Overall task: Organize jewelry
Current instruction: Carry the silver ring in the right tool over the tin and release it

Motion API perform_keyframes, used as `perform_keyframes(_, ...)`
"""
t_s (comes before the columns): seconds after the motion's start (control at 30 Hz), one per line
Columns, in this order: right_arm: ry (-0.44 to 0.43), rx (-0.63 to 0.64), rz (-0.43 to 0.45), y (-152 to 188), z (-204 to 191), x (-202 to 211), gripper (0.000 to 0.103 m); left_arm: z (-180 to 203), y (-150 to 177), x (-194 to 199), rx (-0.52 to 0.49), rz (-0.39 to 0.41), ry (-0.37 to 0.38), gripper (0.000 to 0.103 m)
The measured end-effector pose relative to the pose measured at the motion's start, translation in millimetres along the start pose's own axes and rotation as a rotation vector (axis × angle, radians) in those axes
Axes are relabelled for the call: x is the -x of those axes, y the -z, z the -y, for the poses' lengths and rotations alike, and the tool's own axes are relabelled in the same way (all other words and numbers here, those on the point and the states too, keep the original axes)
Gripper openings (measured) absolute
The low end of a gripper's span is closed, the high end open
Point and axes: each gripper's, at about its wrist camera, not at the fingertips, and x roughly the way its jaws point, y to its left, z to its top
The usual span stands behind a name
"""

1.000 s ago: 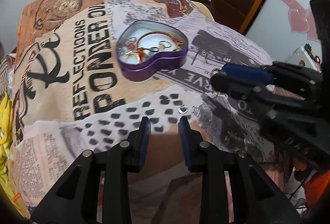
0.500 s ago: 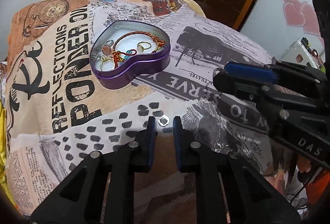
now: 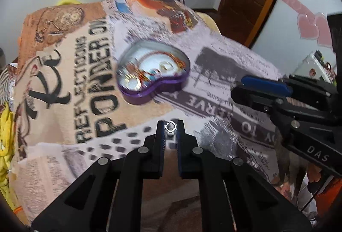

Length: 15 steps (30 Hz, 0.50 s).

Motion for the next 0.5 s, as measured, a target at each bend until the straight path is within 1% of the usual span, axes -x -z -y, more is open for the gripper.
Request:
perform_keyframes(0.3,-0.006,0.008,0.049,-16,-6,8,0.020,-24,-17,38,0.053,0.105,-0.028,0.008)
perform_keyframes(0.5,-0.013,0.012,0.096,-31,-10,15,0.020,-33,-32,50,0.065,0.155,-0.034,0.008)
